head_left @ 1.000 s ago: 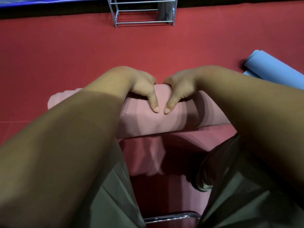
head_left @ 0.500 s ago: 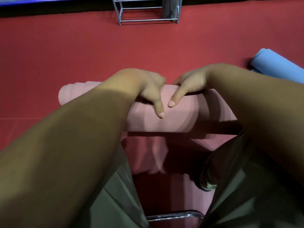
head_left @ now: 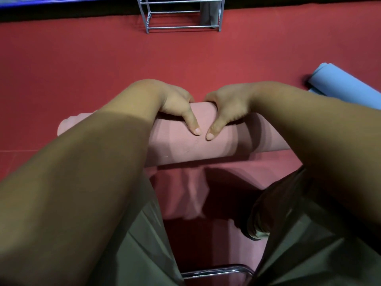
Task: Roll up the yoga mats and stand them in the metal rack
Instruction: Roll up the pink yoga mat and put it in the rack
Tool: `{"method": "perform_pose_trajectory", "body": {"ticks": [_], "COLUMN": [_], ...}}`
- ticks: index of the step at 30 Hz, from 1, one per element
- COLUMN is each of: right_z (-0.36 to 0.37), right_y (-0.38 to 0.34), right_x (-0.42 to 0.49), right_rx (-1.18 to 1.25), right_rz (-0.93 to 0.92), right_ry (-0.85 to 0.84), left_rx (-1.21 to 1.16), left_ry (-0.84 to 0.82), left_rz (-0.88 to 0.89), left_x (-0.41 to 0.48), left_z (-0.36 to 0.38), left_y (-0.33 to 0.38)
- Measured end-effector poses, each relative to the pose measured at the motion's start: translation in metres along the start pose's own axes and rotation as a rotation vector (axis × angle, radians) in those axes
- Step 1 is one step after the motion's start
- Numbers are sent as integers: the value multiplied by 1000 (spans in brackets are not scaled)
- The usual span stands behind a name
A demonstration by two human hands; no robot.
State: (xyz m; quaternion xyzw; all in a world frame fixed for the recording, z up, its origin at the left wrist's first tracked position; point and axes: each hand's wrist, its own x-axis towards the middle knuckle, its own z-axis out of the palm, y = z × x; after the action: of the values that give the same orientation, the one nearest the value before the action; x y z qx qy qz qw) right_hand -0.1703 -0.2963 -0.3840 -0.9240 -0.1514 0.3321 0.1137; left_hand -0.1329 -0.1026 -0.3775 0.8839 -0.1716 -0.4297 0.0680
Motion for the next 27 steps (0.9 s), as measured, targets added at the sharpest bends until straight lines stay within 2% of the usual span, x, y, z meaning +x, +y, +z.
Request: {"method": "perform_pose_trajectory", "body": {"ticks": [9,13,20,27], "right_z": [-2,-3,-5,6], "right_y": [23,18,-1,-3], "right_x": [2,3,1,7], "right_rx": [131,111,-7,-115], "right_rz": [67,58,26,5], "right_ry": [-48,-44,-88,53], "left_rx": [312,288,150,98], "left_ry": [83,161,98,78], "left_rz": [71,74,49,40], "left_x": [5,2,8,10], "left_z": [21,19,6,3], "left_y": [23,21,5,4]}}
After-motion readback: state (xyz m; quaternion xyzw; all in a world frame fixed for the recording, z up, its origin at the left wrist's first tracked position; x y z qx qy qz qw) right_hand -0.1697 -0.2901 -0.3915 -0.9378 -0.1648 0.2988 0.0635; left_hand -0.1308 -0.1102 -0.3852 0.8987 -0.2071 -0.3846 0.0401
